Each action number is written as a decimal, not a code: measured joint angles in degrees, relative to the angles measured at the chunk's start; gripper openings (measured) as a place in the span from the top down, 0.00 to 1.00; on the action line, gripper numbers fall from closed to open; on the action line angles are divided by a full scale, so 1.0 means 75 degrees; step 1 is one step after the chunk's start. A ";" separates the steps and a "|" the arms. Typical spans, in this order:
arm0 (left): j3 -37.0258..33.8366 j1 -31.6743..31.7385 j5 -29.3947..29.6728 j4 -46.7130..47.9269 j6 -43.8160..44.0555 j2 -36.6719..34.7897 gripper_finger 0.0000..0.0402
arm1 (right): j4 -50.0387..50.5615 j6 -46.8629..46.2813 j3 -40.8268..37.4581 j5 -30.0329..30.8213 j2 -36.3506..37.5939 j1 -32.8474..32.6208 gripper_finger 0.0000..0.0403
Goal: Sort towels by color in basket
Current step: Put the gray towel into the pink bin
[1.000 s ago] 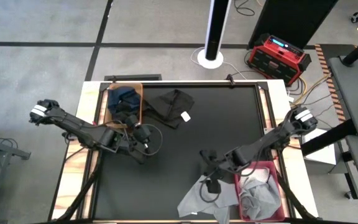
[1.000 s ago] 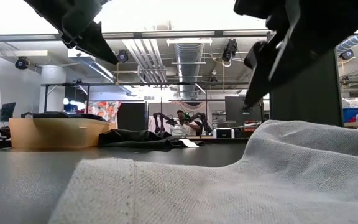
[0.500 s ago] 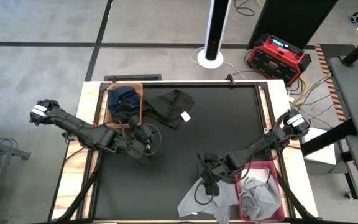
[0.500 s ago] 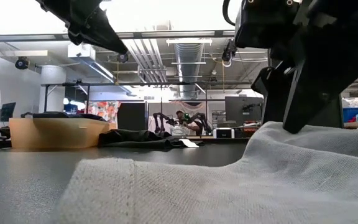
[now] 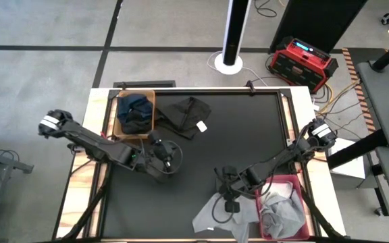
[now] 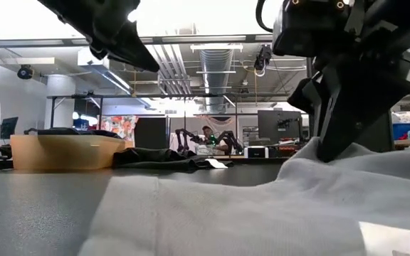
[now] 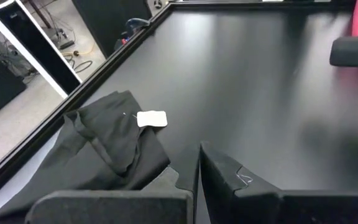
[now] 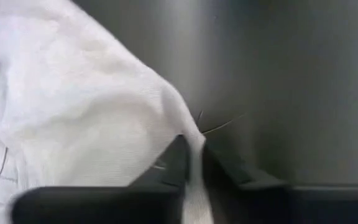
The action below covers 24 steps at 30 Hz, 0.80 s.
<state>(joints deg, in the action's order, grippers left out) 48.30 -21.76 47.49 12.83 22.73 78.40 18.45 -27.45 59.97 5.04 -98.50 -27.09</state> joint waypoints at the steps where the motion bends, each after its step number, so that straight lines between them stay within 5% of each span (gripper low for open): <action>1: 0.0015 0.0000 0.0000 0.0005 -0.0001 0.0052 1.00 | -0.0026 0.0106 -0.0007 0.0003 0.0000 -0.0006 0.94; 7: 0.0078 -0.0015 -0.0095 -0.0286 -0.0222 0.0180 1.00 | -0.0085 0.0577 0.0064 0.0767 0.0107 -0.0048 0.98; 11: 0.0085 -0.0038 -0.1261 -0.0957 -0.1210 0.0066 1.00 | -0.0104 0.0875 0.0176 0.1693 0.0512 -0.0057 0.98; 20: 0.0098 -0.0047 -0.3243 -0.2151 -0.2296 0.0028 0.97 | -0.0103 0.1816 0.0218 0.5567 0.1599 -0.0723 0.98; 24: 0.0098 -0.0058 -0.3275 -0.2410 -0.2366 0.0029 0.87 | -0.0166 0.2161 0.0218 0.6180 0.1809 -0.0935 0.98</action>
<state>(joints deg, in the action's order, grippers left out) 49.04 -22.20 22.92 -5.25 4.99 78.62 17.21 -11.25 61.60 51.39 -84.93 -34.10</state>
